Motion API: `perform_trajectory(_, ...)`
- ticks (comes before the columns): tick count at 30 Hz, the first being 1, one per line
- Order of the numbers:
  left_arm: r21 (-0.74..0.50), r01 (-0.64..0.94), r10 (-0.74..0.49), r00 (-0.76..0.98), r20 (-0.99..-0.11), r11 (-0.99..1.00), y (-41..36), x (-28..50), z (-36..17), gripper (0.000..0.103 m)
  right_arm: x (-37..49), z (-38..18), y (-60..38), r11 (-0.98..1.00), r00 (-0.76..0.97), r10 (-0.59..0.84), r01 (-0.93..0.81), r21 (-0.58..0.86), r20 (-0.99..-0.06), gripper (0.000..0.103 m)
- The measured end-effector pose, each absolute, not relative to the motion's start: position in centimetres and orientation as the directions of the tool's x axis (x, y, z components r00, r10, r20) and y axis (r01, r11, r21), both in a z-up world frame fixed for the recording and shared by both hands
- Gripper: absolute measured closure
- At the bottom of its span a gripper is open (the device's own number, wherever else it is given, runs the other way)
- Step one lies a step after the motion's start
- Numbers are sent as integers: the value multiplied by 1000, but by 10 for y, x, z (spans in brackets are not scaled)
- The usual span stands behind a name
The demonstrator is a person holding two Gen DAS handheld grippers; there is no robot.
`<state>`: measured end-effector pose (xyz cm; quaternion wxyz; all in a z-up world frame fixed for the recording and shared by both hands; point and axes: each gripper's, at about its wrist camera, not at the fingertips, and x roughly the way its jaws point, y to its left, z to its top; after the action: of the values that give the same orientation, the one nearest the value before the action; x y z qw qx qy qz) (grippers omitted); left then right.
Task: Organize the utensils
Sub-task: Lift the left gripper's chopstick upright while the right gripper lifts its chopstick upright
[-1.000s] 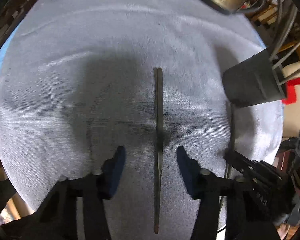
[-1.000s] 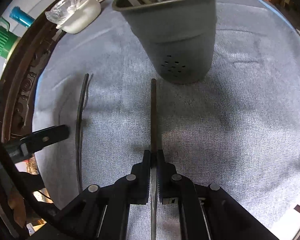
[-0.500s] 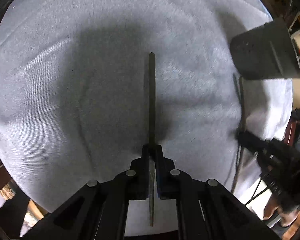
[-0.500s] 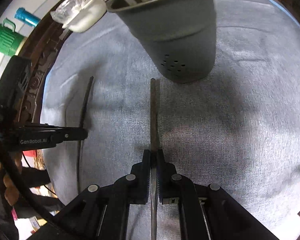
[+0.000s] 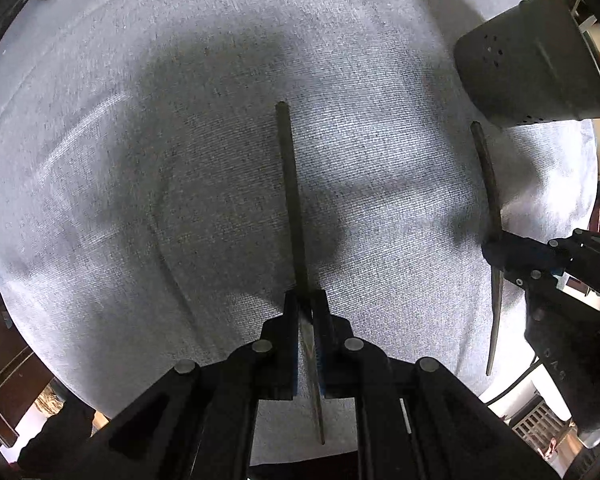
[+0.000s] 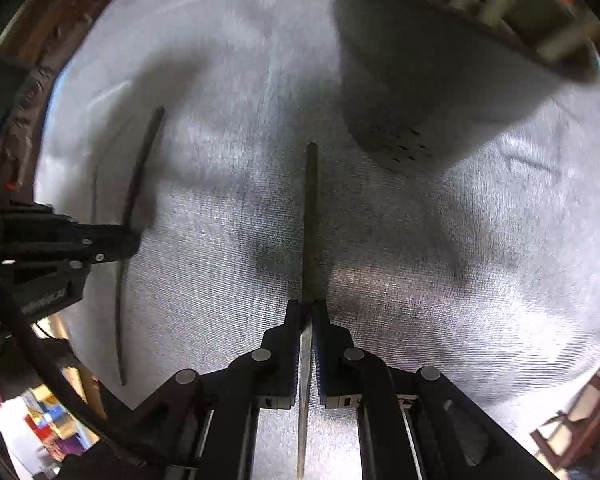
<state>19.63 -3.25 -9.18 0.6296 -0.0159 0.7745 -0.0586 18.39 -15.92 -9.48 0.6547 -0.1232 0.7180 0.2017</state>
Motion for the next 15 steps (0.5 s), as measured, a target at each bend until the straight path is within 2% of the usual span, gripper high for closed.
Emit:
perform_trajectory(4, -121, 65, -107, -176, -978, 991, -35, 188, -90, 96, 184, -94, -142, 875, -101, 4, -482, 52, -995, 94)
perform_trajectory(7, -163, 30, -157, -149, -976, 986, -17, 169, -87, 97, 183, -92, -141, 878, -77, 15, -476, 50, -997, 96)
perform_trajectory(12, -271, -65, -274, -56, -960, 960, 16, 146, -79, 97, 165, -71, -173, 907, 25, 182, -390, 158, -983, 97)
perform_trajectory(15, -327, -119, -320, 69, -945, 938, 36, 131, -57, 97, 151, -49, -193, 913, 130, 277, -345, 219, -952, 97)
